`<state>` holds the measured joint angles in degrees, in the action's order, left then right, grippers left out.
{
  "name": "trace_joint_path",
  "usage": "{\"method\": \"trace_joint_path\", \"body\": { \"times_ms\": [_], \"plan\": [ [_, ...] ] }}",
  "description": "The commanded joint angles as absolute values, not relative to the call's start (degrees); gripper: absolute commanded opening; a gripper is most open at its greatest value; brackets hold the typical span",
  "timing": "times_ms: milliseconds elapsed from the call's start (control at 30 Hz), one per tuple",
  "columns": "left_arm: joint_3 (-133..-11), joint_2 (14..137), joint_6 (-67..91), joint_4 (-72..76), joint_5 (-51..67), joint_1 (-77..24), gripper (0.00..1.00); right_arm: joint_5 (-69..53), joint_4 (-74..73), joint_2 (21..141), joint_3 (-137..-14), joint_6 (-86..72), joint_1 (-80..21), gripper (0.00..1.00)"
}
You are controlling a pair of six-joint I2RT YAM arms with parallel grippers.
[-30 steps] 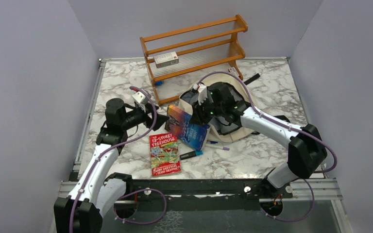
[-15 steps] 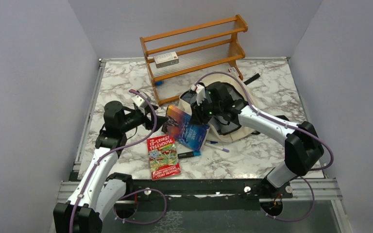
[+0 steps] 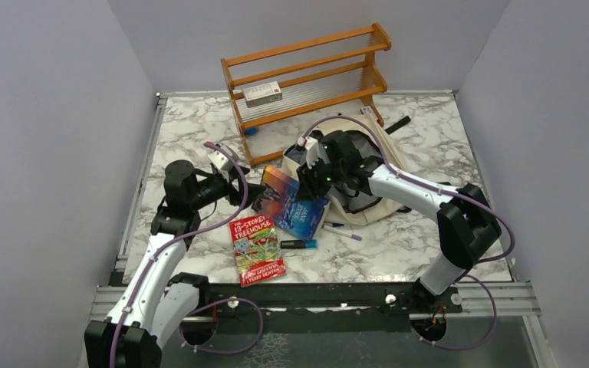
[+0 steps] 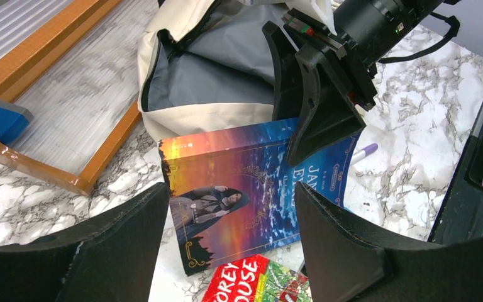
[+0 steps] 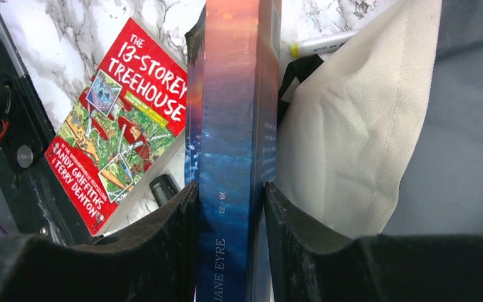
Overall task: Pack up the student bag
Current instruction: Pick up the book from the center of the board.
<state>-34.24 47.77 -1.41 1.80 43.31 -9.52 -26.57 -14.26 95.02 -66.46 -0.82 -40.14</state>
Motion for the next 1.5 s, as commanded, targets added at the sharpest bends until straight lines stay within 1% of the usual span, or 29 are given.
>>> {"method": "trace_joint_path", "body": {
  "times_ms": [0, 33, 67, 167, 200, 333, 400, 533, 633, 800, 933, 1100, 1267, 1467],
  "plan": [
    [-33.7, 46.7, -2.1, 4.0, 44.5, -9.9, 0.73, -30.5, -16.0, 96.8, -67.3, -0.5, -40.7, 0.45],
    [-33.7, 46.7, -2.0, 4.1, 44.5, -9.9, 0.73, -30.7, -16.2, 97.1, -67.5, -0.5, -40.7, 0.44],
    [-33.6, 46.8, -2.0, 4.1, 44.5, -9.9, 0.73, -30.9, -16.3, 97.2, -67.6, -0.5, -40.7, 0.41],
    [-33.6, 46.5, -1.9, 4.0, 44.5, -9.9, 0.73, -31.1, -15.7, 95.9, -67.6, -0.5, -40.7, 0.2],
    [-33.6, 46.4, -2.0, 4.1, 44.5, -9.9, 0.73, -31.1, -15.3, 94.9, -67.6, -0.5, -40.7, 0.15],
    [-33.6, 45.5, -2.3, 4.5, 45.2, -10.0, 0.73, -31.0, -13.6, 88.3, -68.0, -1.4, -40.7, 0.02],
    [-34.1, 44.6, -2.8, 4.4, 46.1, -10.0, 0.74, -31.4, -16.1, 85.6, -69.8, 0.3, -40.7, 0.01],
    [-35.1, 41.6, -5.1, 4.5, 49.7, -10.1, 0.75, -31.5, -26.1, 81.8, -74.9, 6.4, -40.6, 0.01],
    [-36.0, 40.4, -7.3, 4.2, 53.9, -10.3, 0.75, -31.7, -31.6, 78.8, -76.8, 10.1, -40.3, 0.01],
    [-37.7, 40.1, -10.1, 4.0, 63.6, -12.0, 0.75, -38.7, -35.5, 75.5, -80.7, 16.5, -40.2, 0.01],
    [-41.0, 39.7, -16.0, -2.7, 63.8, -13.0, 0.75, -46.6, -42.4, 76.4, -86.1, 21.8, -40.1, 0.01],
    [-42.8, 40.0, -17.3, -4.4, 63.5, -13.5, 0.75, -53.2, -48.7, 77.2, -89.6, 26.0, -40.2, 0.01],
    [-43.4, 41.0, -15.9, -4.3, 63.1, -13.9, 0.75, -56.7, -50.0, 76.1, -90.0, 27.9, -40.2, 0.01],
    [-43.0, 41.9, -13.4, -4.4, 66.0, -14.9, 0.73, -57.0, -48.3, 74.6, -90.8, 28.4, -40.2, 0.01]
  ]
}}
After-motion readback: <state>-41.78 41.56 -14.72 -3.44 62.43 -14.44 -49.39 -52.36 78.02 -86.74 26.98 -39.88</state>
